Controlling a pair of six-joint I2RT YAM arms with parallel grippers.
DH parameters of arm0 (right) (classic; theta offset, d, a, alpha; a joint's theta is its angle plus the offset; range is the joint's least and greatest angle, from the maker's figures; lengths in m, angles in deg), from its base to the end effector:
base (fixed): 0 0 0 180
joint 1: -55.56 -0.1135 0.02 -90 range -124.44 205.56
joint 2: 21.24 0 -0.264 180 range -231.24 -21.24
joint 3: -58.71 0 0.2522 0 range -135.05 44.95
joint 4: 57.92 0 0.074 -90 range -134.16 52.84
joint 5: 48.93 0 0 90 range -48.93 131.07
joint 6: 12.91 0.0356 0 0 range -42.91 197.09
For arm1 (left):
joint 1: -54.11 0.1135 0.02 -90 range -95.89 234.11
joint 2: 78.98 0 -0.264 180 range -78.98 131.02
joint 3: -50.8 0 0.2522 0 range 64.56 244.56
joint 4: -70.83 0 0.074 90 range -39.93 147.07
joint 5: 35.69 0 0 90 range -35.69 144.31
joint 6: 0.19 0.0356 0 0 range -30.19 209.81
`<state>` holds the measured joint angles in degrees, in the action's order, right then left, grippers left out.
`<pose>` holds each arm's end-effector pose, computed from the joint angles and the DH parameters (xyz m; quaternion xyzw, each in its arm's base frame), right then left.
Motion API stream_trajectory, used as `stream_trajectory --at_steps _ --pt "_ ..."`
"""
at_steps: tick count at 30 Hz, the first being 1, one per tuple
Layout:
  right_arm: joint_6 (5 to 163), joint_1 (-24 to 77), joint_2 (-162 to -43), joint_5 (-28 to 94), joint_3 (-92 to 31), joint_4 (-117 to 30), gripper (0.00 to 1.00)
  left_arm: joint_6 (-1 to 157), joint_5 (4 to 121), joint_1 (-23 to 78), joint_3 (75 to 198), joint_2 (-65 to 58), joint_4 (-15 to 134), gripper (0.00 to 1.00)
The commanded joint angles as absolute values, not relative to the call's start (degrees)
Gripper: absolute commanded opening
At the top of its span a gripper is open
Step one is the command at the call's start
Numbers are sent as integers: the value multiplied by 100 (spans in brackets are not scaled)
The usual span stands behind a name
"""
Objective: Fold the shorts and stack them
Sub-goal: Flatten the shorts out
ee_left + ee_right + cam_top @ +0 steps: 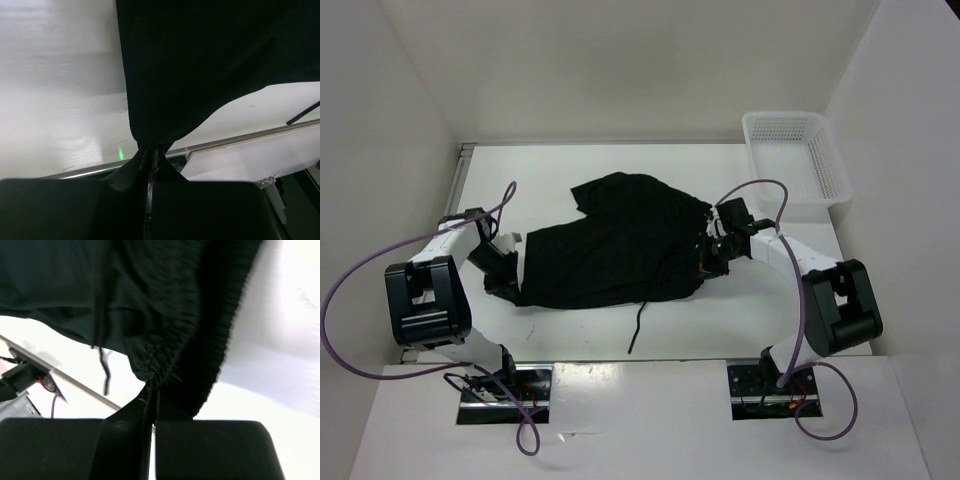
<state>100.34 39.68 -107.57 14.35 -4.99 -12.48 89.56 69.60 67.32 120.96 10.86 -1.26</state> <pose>0.2605 0.0908 0.1818 0.0175 0.9560 0.2757 0.0984 0.2488 0.0488 0.1843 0.1182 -0.9839 0.1339 0.0002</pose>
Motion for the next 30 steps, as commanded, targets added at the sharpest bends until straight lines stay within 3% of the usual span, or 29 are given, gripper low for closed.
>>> stream_trajectory --at_steps 1,7,10,13,14,16,21,30 --pt "10399 3798 -10377 1689 -646 -1279 0 8981 6784 6773 12055 750 -243 1" --pt "10504 3798 -10185 1891 -752 -505 0 8981 6574 6773 12335 750 -664 3" --pt "10566 3798 -9850 2041 -630 -84 0 8981 6442 6773 12284 750 -946 8" --pt "10479 3798 -9701 1988 -629 426 26 8981 6301 6826 12283 803 -1034 29" --pt "10426 3798 -9700 2067 -699 592 44 8981 6231 6826 12475 864 -1174 38" --pt "10224 3798 -9569 2295 -979 1155 50 8981 6126 6826 12739 934 -1455 44" --pt "10109 4026 -9979 3358 -2173 1343 49 8981 6019 7134 14528 1408 -755 53" --pt "10223 4026 -12186 3859 -4176 -706 52 8981 6714 5324 17235 3998 951 57"
